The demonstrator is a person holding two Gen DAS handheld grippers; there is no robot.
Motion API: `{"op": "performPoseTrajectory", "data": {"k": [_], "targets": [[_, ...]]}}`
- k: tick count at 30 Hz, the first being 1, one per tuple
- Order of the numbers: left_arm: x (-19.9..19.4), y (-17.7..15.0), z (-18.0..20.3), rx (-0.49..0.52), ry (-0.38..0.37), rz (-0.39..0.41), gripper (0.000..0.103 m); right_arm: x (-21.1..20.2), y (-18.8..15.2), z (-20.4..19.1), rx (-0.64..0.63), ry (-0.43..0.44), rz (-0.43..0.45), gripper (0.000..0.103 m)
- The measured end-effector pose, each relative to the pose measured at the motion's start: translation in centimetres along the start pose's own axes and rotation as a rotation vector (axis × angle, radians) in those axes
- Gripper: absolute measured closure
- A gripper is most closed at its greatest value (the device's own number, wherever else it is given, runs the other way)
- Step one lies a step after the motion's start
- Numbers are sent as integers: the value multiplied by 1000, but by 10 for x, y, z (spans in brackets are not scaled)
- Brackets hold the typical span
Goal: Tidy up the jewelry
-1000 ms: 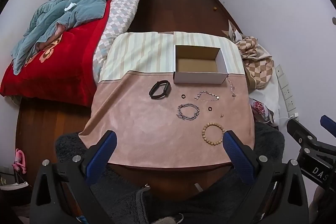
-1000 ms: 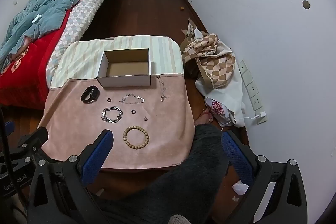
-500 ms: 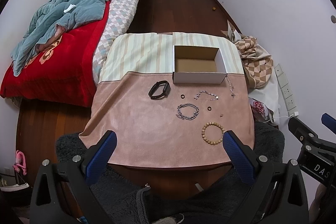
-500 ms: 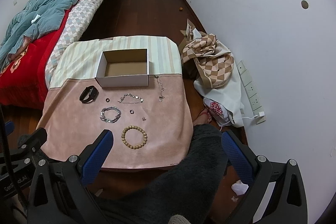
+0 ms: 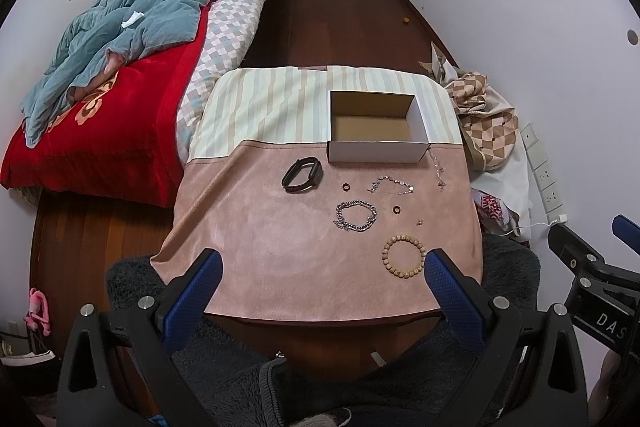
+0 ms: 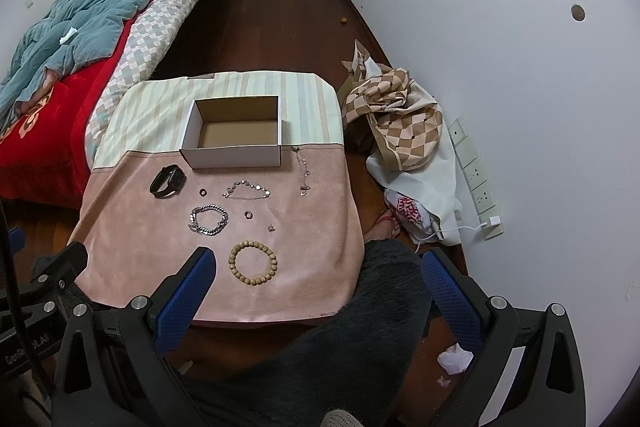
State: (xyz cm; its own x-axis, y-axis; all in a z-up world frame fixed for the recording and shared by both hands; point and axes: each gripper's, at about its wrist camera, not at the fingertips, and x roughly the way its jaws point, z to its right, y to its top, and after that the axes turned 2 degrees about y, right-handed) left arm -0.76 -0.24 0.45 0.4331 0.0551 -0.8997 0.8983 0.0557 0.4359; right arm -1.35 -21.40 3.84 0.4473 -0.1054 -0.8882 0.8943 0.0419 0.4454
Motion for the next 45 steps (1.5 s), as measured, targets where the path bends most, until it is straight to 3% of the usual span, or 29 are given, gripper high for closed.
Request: {"op": "performPoseTrajectory", "data": {"k": [45], "targets": [[-11,3,6,0,-11,17,0,-9,1,0,2,-8,28,0]]}}
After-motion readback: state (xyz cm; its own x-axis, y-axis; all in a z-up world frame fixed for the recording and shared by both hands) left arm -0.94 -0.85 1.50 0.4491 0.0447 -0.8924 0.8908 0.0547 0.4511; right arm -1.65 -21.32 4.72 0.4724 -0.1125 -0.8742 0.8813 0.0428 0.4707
